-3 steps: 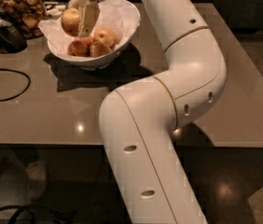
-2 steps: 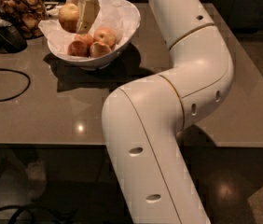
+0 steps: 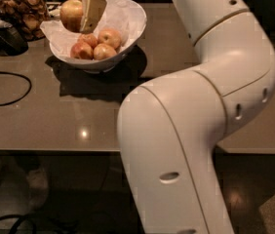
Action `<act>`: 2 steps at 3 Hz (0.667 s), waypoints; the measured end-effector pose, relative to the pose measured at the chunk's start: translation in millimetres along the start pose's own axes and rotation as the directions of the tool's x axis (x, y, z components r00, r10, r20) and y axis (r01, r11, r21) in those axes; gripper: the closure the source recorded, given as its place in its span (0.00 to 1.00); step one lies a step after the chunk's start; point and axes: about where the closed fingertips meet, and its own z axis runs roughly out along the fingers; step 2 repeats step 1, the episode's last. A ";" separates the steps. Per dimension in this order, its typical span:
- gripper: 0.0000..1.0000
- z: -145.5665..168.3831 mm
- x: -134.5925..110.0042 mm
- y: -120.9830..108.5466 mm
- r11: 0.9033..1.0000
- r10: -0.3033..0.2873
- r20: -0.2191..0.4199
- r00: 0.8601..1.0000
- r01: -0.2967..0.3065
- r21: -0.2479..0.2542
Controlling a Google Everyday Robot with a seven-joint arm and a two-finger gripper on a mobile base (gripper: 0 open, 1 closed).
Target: Pick apple from white bowl
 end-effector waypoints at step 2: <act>1.00 -18.7 -22.6 15.1 1.000 -0.002 -0.033 0.999 0.002 0.017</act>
Offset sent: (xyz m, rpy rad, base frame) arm 0.0000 0.0000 0.0000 0.0000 0.0000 0.0000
